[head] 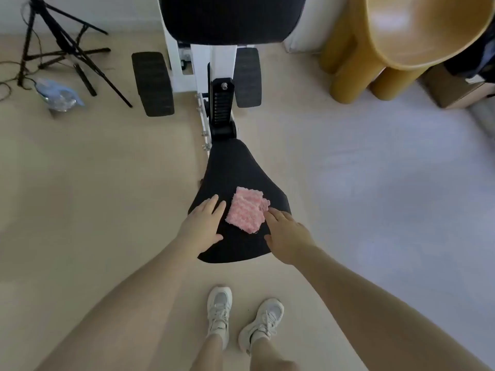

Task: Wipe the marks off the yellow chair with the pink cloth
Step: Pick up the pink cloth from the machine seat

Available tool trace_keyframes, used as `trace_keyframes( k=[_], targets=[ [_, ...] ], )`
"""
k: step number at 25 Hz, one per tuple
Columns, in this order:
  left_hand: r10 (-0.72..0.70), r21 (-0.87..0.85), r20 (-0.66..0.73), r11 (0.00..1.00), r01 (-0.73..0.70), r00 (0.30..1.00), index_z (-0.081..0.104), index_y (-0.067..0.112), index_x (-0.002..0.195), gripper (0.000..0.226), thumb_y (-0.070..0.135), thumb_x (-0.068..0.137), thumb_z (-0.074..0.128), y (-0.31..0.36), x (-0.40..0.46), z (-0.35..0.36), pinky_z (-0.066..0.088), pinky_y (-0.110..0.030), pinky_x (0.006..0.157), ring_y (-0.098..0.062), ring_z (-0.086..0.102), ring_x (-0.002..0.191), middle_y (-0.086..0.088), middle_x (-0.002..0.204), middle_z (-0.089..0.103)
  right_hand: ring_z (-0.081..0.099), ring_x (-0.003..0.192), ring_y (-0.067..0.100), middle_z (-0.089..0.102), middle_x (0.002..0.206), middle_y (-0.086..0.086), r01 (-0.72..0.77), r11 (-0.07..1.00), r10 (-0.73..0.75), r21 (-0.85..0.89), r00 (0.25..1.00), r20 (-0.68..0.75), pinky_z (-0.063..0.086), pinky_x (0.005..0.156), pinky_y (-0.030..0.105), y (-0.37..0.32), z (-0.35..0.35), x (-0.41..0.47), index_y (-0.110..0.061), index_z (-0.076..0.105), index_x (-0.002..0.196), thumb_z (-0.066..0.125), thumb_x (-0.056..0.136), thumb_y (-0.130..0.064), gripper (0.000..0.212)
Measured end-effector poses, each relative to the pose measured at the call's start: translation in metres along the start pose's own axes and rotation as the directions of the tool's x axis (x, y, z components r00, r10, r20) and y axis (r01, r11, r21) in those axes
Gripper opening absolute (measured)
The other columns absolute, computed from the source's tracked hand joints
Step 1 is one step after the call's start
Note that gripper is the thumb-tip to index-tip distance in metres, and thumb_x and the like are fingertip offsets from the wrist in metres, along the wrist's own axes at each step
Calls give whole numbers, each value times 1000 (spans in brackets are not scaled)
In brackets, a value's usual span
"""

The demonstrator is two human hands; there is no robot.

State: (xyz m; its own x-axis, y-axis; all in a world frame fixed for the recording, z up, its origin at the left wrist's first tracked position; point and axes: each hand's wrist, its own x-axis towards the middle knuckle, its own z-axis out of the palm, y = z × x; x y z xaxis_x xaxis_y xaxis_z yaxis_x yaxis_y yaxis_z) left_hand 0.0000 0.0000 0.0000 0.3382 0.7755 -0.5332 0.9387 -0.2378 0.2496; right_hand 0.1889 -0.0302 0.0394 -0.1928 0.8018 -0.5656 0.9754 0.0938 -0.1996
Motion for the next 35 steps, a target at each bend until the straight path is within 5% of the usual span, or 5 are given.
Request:
trace_keyframes(
  k=[8, 12, 17, 28, 35],
  targets=[
    [25, 116, -23, 993, -22, 999, 2, 11, 150, 100, 43, 81, 66, -34, 53, 60, 0, -33, 118, -22, -1, 146, -6, 158, -7, 27, 134, 26, 27, 148, 3, 18, 999, -22, -40, 995, -100, 32, 106, 43, -13, 63, 99, -16, 20, 144, 58, 83, -49, 79],
    [8, 29, -6, 1000, -8, 1000, 8, 14, 150, 96, 39, 80, 68, -35, 57, 54, 2, -32, 118, -21, 0, 146, -2, 158, -2, 25, 133, 31, 30, 144, 8, 39, 996, -45, -84, 996, -75, 35, 105, 46, -9, 71, 110, -15, 30, 139, 53, 90, -13, 55],
    [20, -85, 105, 996, -11, 994, 27, 20, 146, 66, 41, 90, 55, -4, 52, -6, 18, -34, 117, -18, 12, 145, 1, 157, 14, 57, 99, 27, 59, 108, 8, -192, 896, 162, 401, 981, 109, 48, 83, 34, 18, 12, 75, -16, 52, 113, 46, 92, -18, 21],
    [452, -395, -13, 817, -420, 892, 62, 19, 101, 16, 29, 88, 61, 221, 69, -157, 43, -21, 86, -8, 56, 97, 9, 102, 61, 56, 69, 11, 63, 75, -2, -55, 439, 260, 897, 963, -68, 44, 59, 18, 174, -171, -79, -13, 66, 87, 53, 93, -20, 16],
    [240, -684, 36, 714, -151, 970, 54, 13, 86, 15, 20, 96, 45, 370, 128, -183, 38, -24, 55, -13, 46, 58, -1, 71, 53, 55, 67, 13, 59, 73, -1, -54, 436, 527, 898, 825, -206, 41, 54, 18, 332, -220, -106, -10, 60, 85, 57, 84, -12, 4]
  ],
)
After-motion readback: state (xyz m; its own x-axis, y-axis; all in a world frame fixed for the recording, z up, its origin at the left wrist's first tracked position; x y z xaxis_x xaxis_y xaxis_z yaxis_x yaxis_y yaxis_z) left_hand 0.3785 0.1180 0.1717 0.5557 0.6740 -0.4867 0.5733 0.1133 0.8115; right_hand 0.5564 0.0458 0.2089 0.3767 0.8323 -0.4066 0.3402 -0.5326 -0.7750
